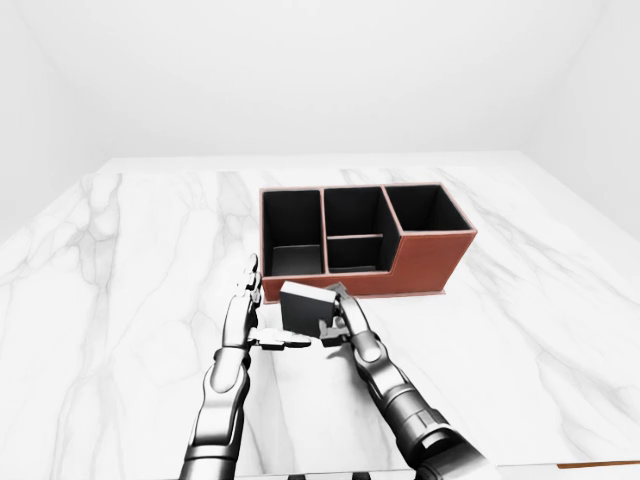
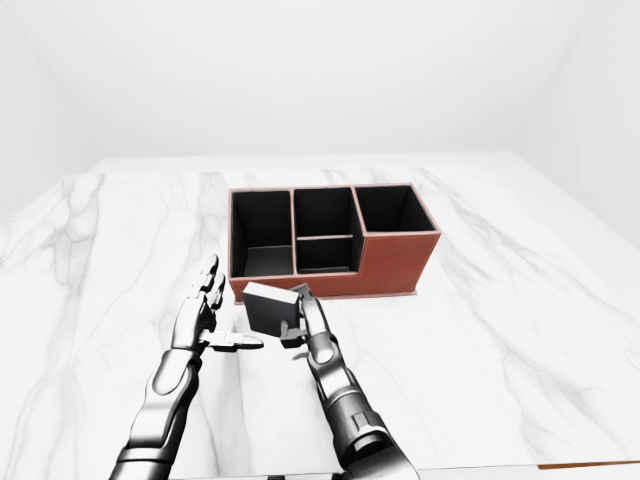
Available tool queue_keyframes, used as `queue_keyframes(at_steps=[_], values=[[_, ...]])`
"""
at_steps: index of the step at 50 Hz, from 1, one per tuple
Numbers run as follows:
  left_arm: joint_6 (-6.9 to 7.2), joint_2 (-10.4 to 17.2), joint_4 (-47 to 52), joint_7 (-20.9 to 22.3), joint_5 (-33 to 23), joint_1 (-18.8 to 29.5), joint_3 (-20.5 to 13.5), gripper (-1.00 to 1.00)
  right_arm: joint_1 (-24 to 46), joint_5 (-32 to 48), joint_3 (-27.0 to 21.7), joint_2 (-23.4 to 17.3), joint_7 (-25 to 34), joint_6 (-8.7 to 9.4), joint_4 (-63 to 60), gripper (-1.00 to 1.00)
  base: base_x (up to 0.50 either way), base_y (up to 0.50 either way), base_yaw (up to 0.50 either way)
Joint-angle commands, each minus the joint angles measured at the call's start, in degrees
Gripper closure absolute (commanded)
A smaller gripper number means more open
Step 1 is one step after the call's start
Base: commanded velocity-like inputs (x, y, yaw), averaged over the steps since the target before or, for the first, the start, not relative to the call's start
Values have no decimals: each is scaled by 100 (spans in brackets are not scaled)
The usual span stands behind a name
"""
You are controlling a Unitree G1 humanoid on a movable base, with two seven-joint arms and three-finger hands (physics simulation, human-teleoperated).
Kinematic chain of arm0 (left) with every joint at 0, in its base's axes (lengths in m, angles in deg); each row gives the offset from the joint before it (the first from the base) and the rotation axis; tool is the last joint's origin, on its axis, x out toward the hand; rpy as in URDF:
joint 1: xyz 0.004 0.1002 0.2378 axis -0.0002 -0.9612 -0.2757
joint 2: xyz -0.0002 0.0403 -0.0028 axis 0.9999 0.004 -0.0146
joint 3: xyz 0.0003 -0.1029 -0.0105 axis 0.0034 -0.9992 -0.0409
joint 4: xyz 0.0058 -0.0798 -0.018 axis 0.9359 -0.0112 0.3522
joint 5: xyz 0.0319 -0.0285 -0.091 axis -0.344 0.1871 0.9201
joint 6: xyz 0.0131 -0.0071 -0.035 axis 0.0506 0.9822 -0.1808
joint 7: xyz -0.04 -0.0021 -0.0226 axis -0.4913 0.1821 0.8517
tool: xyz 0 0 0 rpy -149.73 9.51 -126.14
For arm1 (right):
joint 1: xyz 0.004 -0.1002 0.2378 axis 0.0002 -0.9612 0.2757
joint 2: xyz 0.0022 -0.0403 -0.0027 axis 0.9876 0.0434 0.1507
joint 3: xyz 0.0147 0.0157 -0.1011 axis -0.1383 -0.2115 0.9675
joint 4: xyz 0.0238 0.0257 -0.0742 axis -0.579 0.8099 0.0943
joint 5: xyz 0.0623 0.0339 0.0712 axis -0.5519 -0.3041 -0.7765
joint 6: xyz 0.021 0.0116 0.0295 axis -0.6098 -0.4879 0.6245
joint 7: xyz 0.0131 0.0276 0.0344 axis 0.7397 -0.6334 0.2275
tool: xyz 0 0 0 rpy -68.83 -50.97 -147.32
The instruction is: Pick up the book and place it in the right compartment of the caddy.
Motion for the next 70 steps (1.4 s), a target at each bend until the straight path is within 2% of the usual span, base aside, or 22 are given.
queue_keyframes(at_steps=[1,7,9,10,14,15,16,18,21,31,34,42,44,45,47,49,51,59,62,63,65,70], values=[[-2,-10,-207,-65,81,46,-68,-100,-224,-458,-136,-214,185,0,-1071,100,0,0,0],[24,-21,155,-70,69,-50,-38,-100,-440,-706,-182,-352,354,0,-2124,100,0,0,0],[276,-37,488,-80,59,-133,-8,-100,-536,-804,-194,-401,416,0,-2612,100,0,0,0],[310,-41,535,-80,55,-148,-3,-100,-572,-838,-190,-418,429,37,-2784,100,0,0,0],[321,-48,568,-79,44,-172,2,-100,-665,-982,-202,-485,480,474,-3467,100,0,0,0],[267,-43,492,-74,47,-148,-9,-100,-694,-1027,-208,-500,497,615,-3691,100,0,0,0],[253,-41,473,-71,49,-142,-13,-100,-709,-1051,-205,-509,498,688,-3801,100,0,0,0],[352,-48,606,-76,45,-177,1,-100,-733,-1095,-206,-529,505,824,-4016,100,0,0,0],[345,-48,601,-73,45,-179,-1,-100,-729,-1158,-234,-565,507,1000,-4262,100,0,0,0],[283,-45,509,-73,42,-153,-6,-100,-539,-1167,-343,-726,447,1000,-4777,100,0,0,0],[356,-49,592,-78,40,-168,2,-100,-399,-1035,-393,-800,400,1000,-5151,100,0,0,0],[321,-48,546,-76,40,-158,-2,-100,-138,-1089,-536,-885,383,1000,-5366,100,0,0,0],[460,-56,713,-86,38,-186,15,-100,-60,-1089,-563,-917,364,1000,-5323,100,0,0,0],[478,-59,740,-88,36,-196,19,-100,-32,-1096,-575,-929,363,1000,-5312,100,0,0,0],[405,-51,651,-79,41,-179,6,-100,41,-1110,-604,-964,363,1000,-5415,100,0,0,0],[391,-51,628,-80,40,-172,4,-100,169,-1119,-651,-1017,356,1000,-5477,100,0,0,0],[302,-44,513,-73,44,-146,-9,-100,279,-1146,-702,-1063,350,1000,-5429,100,0,0,0],[305,-47,497,-83,41,-139,-6,-100,819,-1270,-906,-1317,288,1000,-5255,100,0,0,0],[246,-42,403,-82,47,-107,-17,-100,1048,-1300,-980,-1431,257,1000,-5045,100,0,0,0],[302,-49,475,-90,43,-124,-6,-100,1123,-1289,-997,-1475,236,1000,-4970,100,0,0,0],[300,-49,465,-95,40,-119,-4,-100,1235,-1281,-1044,-1545,177,1000,-4823,100,0,0,0],[128,-34,196,-91,50,-33,-33,-100,1607,-1295,-1161,-1798,183,1000,-4454,100,0,0,0]])
